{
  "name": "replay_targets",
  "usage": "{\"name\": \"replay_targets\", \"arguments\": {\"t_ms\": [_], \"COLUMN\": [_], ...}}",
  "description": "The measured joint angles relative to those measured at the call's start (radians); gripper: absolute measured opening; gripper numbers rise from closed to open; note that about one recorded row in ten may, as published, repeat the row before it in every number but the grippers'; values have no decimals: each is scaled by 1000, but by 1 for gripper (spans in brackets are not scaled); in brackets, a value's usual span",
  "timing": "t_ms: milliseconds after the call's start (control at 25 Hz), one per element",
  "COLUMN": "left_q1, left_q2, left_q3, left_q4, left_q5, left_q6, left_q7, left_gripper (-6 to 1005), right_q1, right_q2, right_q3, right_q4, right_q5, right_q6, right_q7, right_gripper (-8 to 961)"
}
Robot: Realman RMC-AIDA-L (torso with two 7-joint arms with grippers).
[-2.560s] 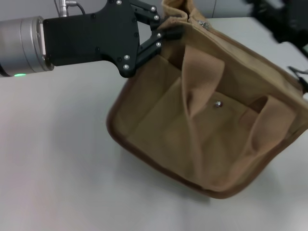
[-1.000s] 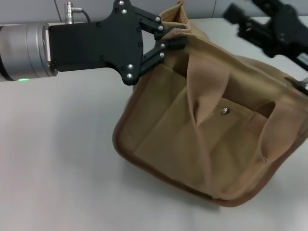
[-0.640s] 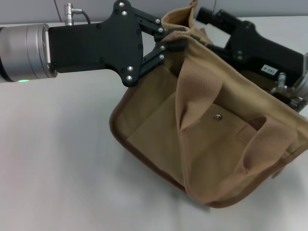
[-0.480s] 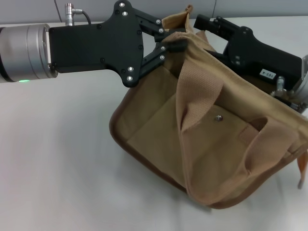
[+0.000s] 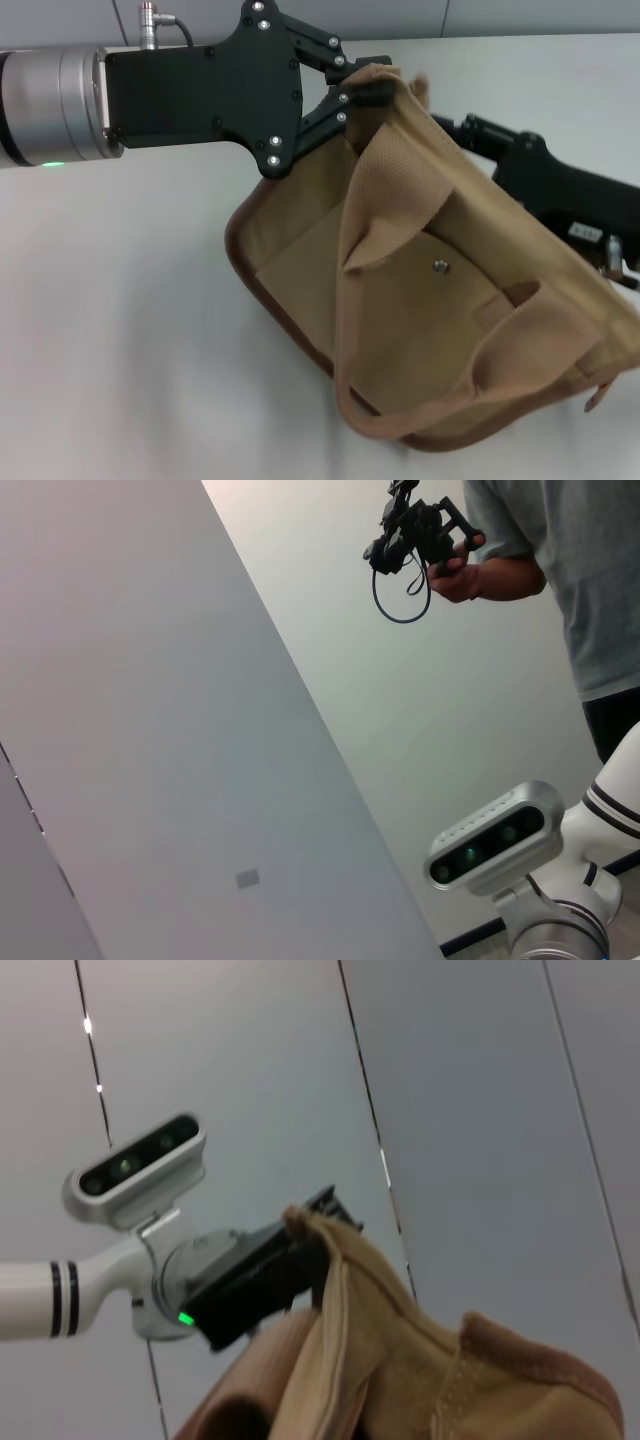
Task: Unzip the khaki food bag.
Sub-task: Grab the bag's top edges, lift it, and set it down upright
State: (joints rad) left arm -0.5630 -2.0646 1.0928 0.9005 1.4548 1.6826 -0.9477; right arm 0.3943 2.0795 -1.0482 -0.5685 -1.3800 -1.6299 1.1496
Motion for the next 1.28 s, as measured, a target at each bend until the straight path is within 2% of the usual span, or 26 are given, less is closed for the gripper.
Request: {"name": "replay_targets", "arguments": {"t_ms": [280, 400, 440, 480, 640, 1000, 1280], "left_q1": [-1, 1, 4, 4, 8, 7, 7], "left_q2": [0, 0, 0, 0, 0, -1, 0], "left_q3": [0, -3, -6, -6, -7, -3, -3], "left_q4": [0, 0, 1, 1, 1, 0, 0], "left_q5": [0, -1, -3, -3, -3, -3, -3], "left_q6": [-2, -4, -6, -6, -5, -6, -5], "left_q7": [0, 0, 0, 0, 0, 12, 13], "left_gripper": [58, 58, 58, 58, 57, 57, 58], "right_q1": [-57, -77, -85, -85, -106, -110, -87], "right_q2": [2, 3, 4, 4, 2, 3, 6], "right_q3": [37, 134, 220, 220, 333, 349, 279], "right_q4": [2, 25, 64, 64, 121, 105, -14], "right_q5": [-19, -18, -19, -19, -18, -20, -166], "right_q6": [-25, -84, -141, -141, -216, -250, -238], "right_q7": [-25, -52, -85, -85, -143, -192, -252], "right_gripper": [842, 841, 841, 841, 837, 798, 767]}}
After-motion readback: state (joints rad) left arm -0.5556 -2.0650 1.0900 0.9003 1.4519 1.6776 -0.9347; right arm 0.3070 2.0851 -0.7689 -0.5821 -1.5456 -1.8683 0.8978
